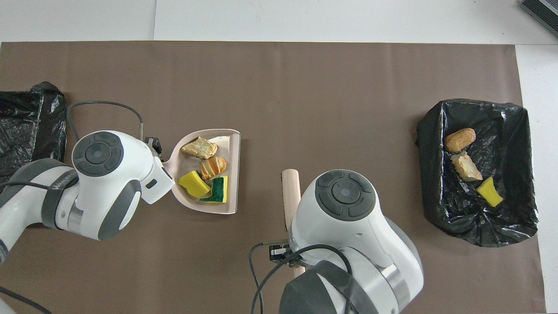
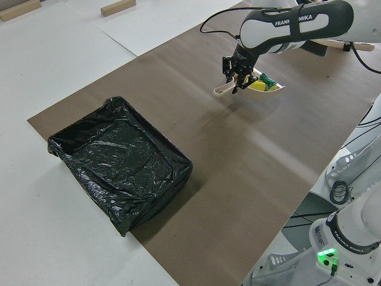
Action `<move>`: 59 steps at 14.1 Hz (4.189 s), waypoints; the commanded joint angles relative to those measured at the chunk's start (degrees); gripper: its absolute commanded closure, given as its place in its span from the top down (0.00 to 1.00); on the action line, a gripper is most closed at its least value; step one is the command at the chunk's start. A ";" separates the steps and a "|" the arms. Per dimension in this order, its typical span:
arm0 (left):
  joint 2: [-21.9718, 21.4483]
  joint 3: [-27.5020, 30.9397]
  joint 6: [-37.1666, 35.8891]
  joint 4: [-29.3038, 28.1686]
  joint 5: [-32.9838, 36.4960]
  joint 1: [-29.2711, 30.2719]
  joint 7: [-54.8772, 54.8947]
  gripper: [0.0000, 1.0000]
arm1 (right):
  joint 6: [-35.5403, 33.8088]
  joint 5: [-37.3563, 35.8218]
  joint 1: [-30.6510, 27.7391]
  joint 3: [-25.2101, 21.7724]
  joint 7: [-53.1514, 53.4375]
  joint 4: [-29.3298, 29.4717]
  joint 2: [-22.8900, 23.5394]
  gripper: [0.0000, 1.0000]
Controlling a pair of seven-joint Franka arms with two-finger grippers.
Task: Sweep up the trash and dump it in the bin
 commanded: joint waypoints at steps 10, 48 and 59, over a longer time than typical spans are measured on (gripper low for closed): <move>1.29 0.06 -20.56 25.86 -8.83 30.10 19.60 0.00 | 19.60 -1.72 13.04 0.64 10.29 -9.61 6.06 0.00; 6.92 -1.87 -18.69 34.48 37.26 25.66 18.58 0.00 | 8.29 -18.25 -13.73 -0.51 -0.23 8.47 1.58 1.00; 19.65 -2.05 -40.08 46.35 15.39 3.58 -29.90 0.00 | -12.65 -17.28 -18.77 -15.71 -28.83 23.61 -2.02 1.00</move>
